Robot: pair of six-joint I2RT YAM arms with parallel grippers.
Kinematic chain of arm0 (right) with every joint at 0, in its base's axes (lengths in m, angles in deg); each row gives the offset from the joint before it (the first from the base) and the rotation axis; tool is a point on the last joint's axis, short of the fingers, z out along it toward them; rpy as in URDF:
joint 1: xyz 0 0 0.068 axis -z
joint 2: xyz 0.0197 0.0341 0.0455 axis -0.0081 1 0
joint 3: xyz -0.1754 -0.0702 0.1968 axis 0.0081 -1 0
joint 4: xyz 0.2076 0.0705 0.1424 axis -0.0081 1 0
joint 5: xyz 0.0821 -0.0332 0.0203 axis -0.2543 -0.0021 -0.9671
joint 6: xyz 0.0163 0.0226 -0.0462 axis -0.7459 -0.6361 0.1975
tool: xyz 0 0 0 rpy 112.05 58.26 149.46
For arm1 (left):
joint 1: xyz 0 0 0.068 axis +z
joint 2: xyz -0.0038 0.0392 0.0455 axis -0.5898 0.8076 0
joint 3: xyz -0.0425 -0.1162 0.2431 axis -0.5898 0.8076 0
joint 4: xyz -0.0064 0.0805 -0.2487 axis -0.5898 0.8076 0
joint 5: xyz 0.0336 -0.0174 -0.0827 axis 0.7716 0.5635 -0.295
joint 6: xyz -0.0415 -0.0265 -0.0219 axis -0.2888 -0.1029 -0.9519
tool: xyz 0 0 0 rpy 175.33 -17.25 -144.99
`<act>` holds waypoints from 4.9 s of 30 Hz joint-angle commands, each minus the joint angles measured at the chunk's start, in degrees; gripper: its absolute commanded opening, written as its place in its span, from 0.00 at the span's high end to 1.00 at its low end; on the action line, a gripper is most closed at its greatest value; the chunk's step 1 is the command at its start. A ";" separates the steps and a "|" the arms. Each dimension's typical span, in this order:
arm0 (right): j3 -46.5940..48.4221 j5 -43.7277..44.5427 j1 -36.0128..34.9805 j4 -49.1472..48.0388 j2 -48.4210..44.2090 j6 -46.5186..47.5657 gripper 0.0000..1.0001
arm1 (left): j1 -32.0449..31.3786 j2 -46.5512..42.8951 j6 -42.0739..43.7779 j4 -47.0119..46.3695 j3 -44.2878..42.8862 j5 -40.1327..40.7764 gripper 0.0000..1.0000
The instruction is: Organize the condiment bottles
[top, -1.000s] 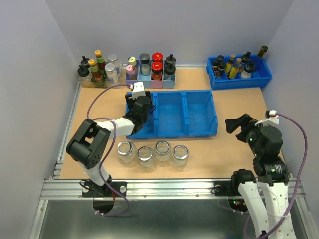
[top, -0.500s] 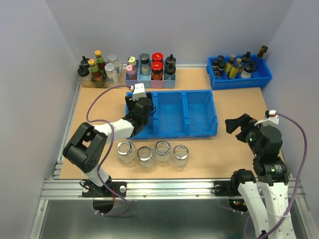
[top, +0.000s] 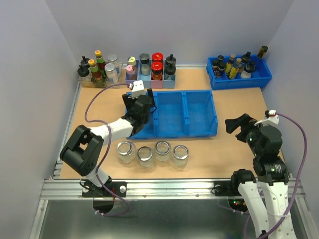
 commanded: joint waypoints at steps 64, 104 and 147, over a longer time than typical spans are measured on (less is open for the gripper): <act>2.57 -2.64 -0.11 -1.24 1.80 1.45 0.00 | 0.92 4.31 7.53 0.03 -6.62 6.25 0.07; 4.50 -58.10 -0.63 -10.38 18.32 5.67 0.00 | -1.11 -54.83 0.15 20.85 3.40 -39.19 0.01; 21.29 10.36 -55.65 8.61 45.56 16.31 0.00 | -1.11 -61.87 2.70 23.06 6.57 -31.54 0.01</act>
